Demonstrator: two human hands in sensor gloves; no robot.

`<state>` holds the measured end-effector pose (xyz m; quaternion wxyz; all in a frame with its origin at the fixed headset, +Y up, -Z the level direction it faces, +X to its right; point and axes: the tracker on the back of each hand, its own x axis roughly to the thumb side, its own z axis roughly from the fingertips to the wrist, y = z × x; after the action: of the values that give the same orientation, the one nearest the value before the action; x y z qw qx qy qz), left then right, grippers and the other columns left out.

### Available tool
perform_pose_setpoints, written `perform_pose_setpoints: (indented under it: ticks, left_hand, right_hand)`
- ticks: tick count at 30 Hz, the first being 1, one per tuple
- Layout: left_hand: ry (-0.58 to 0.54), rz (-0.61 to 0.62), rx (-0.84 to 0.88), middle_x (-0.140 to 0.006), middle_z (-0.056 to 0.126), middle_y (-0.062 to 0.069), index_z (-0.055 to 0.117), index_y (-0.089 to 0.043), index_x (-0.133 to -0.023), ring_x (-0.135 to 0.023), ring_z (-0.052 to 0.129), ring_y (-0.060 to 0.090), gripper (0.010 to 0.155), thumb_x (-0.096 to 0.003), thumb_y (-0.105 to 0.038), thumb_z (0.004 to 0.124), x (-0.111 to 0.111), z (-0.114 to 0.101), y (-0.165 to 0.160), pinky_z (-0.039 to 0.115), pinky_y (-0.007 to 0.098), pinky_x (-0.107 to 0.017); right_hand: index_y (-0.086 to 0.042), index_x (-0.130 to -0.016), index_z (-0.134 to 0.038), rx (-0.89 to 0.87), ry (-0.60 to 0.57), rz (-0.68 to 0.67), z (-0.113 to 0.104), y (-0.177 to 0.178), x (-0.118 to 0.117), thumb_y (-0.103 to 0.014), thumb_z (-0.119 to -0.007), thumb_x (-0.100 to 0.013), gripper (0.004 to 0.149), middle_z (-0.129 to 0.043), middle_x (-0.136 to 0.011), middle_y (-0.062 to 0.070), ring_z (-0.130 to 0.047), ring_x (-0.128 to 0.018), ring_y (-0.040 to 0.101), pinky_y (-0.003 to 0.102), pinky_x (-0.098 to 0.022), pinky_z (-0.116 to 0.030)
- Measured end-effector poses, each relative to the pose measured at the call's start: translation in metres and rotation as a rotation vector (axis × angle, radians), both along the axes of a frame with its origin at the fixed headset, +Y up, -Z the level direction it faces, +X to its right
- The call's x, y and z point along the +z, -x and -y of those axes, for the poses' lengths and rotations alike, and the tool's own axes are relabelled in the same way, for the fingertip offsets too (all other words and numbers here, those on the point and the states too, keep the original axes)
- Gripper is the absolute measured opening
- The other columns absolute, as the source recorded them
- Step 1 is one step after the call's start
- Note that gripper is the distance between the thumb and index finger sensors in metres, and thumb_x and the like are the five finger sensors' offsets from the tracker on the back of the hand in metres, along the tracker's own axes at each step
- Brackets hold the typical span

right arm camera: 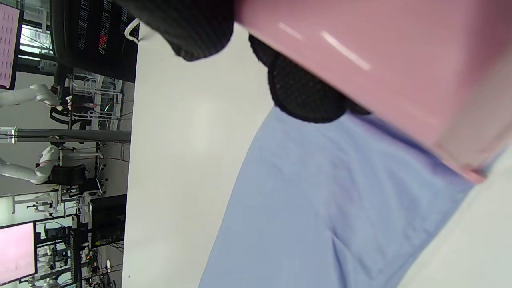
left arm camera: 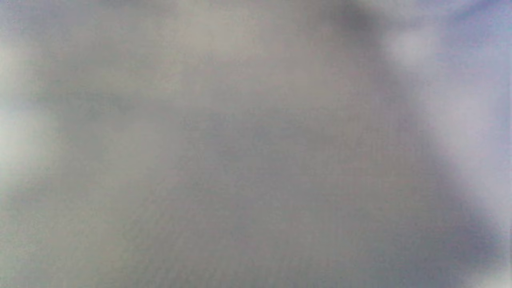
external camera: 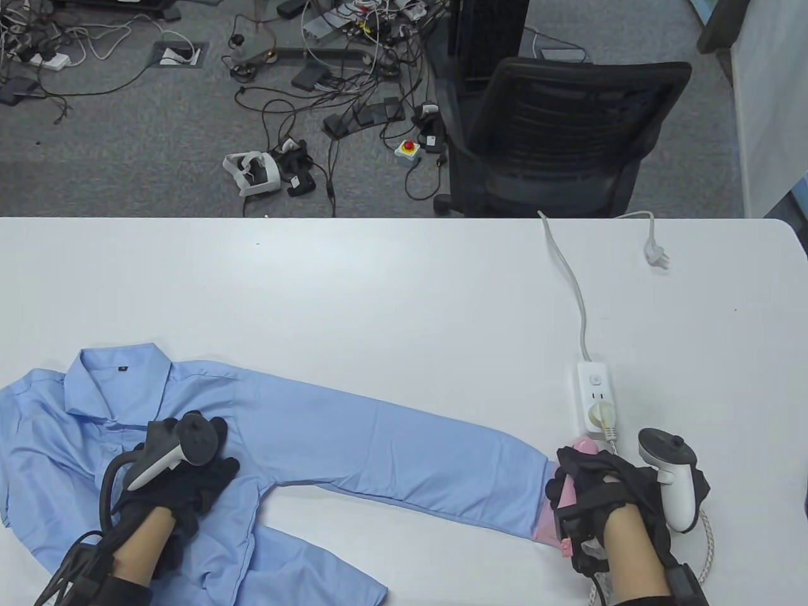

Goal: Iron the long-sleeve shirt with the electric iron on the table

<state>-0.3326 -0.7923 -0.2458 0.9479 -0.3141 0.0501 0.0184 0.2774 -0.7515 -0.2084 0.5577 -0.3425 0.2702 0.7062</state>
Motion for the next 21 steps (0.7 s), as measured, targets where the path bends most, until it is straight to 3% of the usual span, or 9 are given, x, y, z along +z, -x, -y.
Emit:
perform_pose_setpoints:
  ticks: [7, 13, 17, 21]
  left_hand:
    - [-0.002, 0.001, -0.002, -0.116, -0.005, -0.002, 0.009, -0.043, -0.103, -0.107, -0.001, 0.031, 0.07, -0.0511, -0.069, 0.048, 0.0, 0.0, 0.0, 0.015, 0.067, -0.073]
    - [-0.018, 0.007, 0.01, -0.116, -0.003, -0.001, 0.011, -0.043, -0.104, -0.107, 0.001, 0.032, 0.071, -0.0511, -0.068, 0.049, -0.001, 0.0, 0.0, 0.015, 0.066, -0.073]
    - [-0.008, 0.0, 0.045, -0.116, -0.003, -0.001, 0.012, -0.042, -0.105, -0.106, 0.0, 0.033, 0.071, -0.0511, -0.069, 0.05, -0.002, -0.001, 0.002, 0.014, 0.067, -0.073]
    - [-0.007, 0.009, 0.018, -0.116, -0.004, 0.0, 0.01, -0.041, -0.104, -0.106, 0.0, 0.033, 0.072, -0.0511, -0.069, 0.05, -0.001, 0.0, -0.001, 0.014, 0.067, -0.073]
  right_hand:
    - [-0.005, -0.086, -0.051, -0.055, 0.0, 0.027, 0.005, -0.008, 0.004, -0.043, -0.071, -0.043, 0.061, -0.07, -0.072, 0.007, -0.095, -0.057, 0.017, 0.036, -0.046, -0.086]
    - [-0.006, -0.084, -0.052, -0.103, 0.0, 0.046, -0.009, -0.003, 0.002, -0.048, -0.069, -0.043, 0.061, -0.07, -0.07, 0.006, -0.095, -0.055, 0.016, 0.036, -0.045, -0.085]
    - [-0.014, -0.076, -0.061, -0.235, -0.194, 0.051, -0.05, 0.0, -0.014, -0.055, -0.075, -0.04, 0.056, -0.075, -0.061, 0.002, -0.096, -0.048, 0.015, 0.037, -0.043, -0.086]
    - [-0.02, -0.062, -0.073, -0.036, -0.39, -0.141, -0.096, 0.014, -0.035, -0.054, -0.084, -0.037, 0.044, -0.08, -0.057, -0.001, -0.094, -0.057, 0.02, 0.045, -0.054, -0.079]
